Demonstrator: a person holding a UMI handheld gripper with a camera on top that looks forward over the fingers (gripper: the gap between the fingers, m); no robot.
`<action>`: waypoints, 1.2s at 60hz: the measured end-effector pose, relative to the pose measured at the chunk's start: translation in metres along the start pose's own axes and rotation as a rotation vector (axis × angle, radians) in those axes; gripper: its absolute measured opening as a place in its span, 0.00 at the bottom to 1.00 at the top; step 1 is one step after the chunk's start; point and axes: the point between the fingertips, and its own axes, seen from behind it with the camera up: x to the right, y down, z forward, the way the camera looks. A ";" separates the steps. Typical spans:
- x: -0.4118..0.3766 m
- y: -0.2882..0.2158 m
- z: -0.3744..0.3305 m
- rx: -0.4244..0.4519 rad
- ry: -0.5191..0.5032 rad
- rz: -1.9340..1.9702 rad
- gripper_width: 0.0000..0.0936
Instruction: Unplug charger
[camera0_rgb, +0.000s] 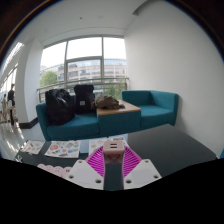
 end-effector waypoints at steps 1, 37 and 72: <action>0.007 0.003 0.001 -0.026 -0.005 0.007 0.20; -0.003 0.136 0.040 -0.330 -0.012 -0.077 0.35; -0.052 -0.040 -0.108 0.016 -0.049 -0.045 0.83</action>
